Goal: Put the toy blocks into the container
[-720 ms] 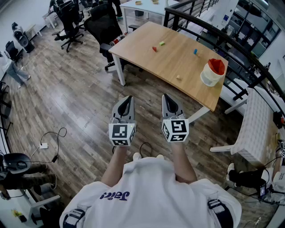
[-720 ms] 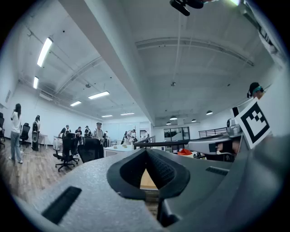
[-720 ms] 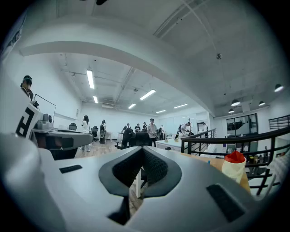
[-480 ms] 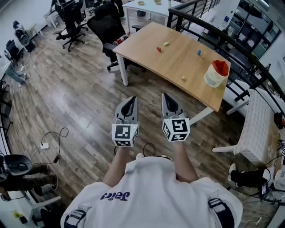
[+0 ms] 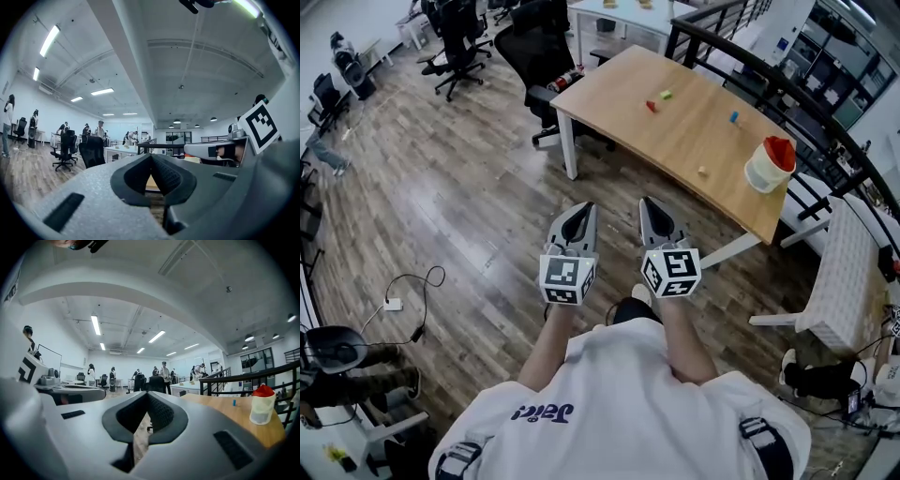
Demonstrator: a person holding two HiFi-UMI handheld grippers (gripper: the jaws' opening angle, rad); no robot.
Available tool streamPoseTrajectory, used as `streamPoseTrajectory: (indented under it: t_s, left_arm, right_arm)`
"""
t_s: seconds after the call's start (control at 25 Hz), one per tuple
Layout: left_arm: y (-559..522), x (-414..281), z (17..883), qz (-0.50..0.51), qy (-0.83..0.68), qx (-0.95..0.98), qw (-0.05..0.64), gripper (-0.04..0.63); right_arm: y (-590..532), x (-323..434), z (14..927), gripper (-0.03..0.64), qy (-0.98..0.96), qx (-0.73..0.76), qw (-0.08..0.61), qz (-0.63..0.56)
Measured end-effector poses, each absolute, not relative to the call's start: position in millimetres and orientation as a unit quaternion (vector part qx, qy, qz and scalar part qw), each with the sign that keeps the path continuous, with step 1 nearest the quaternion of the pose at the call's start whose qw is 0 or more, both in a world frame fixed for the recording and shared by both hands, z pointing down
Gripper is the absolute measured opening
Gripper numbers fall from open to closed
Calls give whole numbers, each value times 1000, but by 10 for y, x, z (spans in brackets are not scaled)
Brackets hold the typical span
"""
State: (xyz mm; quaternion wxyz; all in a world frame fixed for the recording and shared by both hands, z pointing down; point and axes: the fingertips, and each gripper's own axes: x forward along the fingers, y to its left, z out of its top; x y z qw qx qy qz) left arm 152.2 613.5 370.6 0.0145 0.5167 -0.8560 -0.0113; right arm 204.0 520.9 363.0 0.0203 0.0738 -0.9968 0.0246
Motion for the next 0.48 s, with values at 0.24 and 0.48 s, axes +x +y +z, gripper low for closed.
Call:
streamPoseTrajectory:
  t_s: [0.24,0.48]
  left_arm:
    - [5891,1184,3885,-17,-845,534,23,6]
    - [5180,754,4041,-17,-823,567,35,6]
  right_arm:
    - [4985,1695,3809,12,-995,92,27,32]
    - [4409,1341,4067,12,-992,112,42,44]
